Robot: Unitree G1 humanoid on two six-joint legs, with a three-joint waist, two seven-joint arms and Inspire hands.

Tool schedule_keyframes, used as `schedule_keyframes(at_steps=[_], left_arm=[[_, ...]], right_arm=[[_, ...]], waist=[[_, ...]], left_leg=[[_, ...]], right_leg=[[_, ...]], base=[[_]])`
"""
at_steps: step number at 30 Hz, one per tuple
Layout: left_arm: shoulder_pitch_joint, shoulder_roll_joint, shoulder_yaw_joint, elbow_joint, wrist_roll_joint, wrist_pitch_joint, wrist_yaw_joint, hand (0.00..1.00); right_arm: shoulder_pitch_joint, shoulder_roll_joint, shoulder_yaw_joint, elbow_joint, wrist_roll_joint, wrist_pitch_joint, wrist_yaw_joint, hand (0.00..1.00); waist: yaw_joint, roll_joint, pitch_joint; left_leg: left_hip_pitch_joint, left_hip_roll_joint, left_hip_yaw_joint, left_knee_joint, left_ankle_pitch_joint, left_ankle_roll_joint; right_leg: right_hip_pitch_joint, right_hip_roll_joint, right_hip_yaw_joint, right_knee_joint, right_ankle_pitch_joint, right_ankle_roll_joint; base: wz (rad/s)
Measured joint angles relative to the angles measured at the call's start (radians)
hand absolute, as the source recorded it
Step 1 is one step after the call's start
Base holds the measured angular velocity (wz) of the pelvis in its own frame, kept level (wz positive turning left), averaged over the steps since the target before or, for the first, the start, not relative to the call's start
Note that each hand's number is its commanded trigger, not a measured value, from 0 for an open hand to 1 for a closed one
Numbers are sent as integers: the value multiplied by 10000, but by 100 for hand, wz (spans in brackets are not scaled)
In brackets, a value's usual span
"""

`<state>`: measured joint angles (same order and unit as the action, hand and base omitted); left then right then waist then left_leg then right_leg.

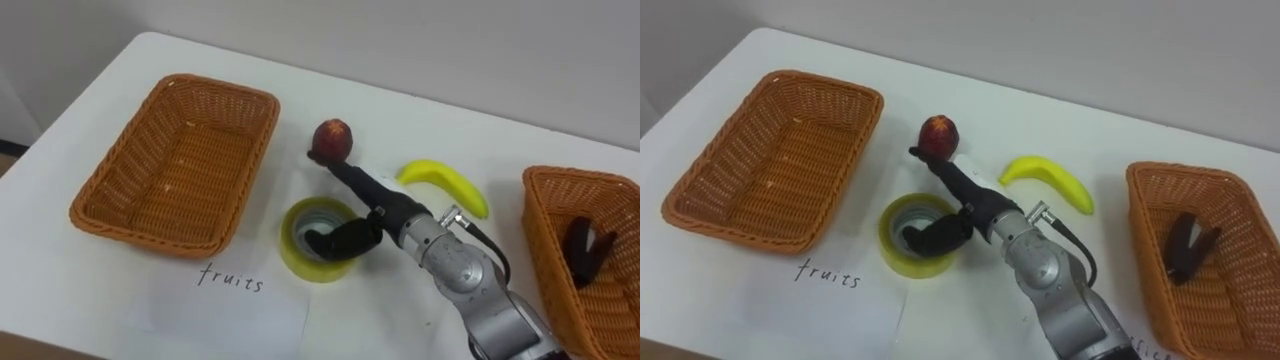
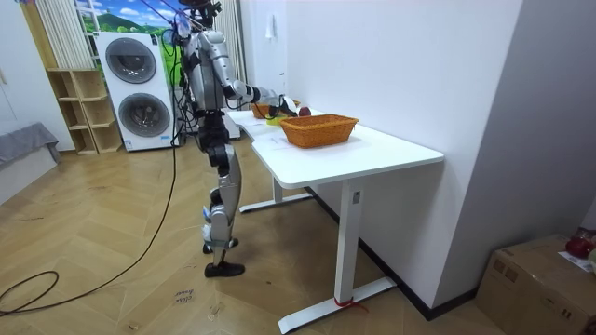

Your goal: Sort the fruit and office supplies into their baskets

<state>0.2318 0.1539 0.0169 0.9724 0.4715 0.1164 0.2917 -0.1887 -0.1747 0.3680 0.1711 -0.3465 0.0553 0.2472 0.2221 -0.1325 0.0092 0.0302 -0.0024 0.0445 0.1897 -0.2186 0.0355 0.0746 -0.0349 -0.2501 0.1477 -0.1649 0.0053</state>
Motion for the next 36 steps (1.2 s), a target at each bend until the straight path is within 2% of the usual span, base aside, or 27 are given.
schedule_keyframes(at_steps=[4,12,16,20,29,36], left_arm=[[-3,8,-10,83,3,1,-101,0],[-7,36,-7,89,3,58,-222,0],[-47,91,117,89,30,66,-462,0],[-86,123,401,83,18,102,-592,0],[-6,250,473,-73,21,372,-831,0],[40,333,606,-187,-1,362,-882,0]], right_arm=[[7,-188,9,-196,-108,46,450,0],[6,-287,5,-408,-168,119,1063,0],[3,-391,-11,-428,-179,144,1272,0],[-51,-439,-4,-427,-177,460,1514,0],[-292,-734,-1,-720,-561,1087,2415,0],[-303,-1076,-50,-1086,-1324,1215,2734,0]], waist=[[-3,-27,6],[25,-41,-4],[37,-93,-40],[41,-118,-50],[116,-255,-28],[141,-433,2]], left_leg=[[-18,-14,-37,-59,-1,3],[-7,-19,-42,-20,3,8],[-12,-39,-59,-17,5,10],[94,-41,-99,-9,8,15],[149,-57,-193,-21,15,29],[156,-68,-215,-13,21,34]], right_leg=[[-1,2,-2,18,2,2],[-17,5,14,19,2,2],[-14,1,6,17,2,2],[102,-9,14,6,1,2],[160,-17,8,33,3,4],[177,-23,-5,32,3,4]], base=[[2],[0],[0],[1],[1],[0]])
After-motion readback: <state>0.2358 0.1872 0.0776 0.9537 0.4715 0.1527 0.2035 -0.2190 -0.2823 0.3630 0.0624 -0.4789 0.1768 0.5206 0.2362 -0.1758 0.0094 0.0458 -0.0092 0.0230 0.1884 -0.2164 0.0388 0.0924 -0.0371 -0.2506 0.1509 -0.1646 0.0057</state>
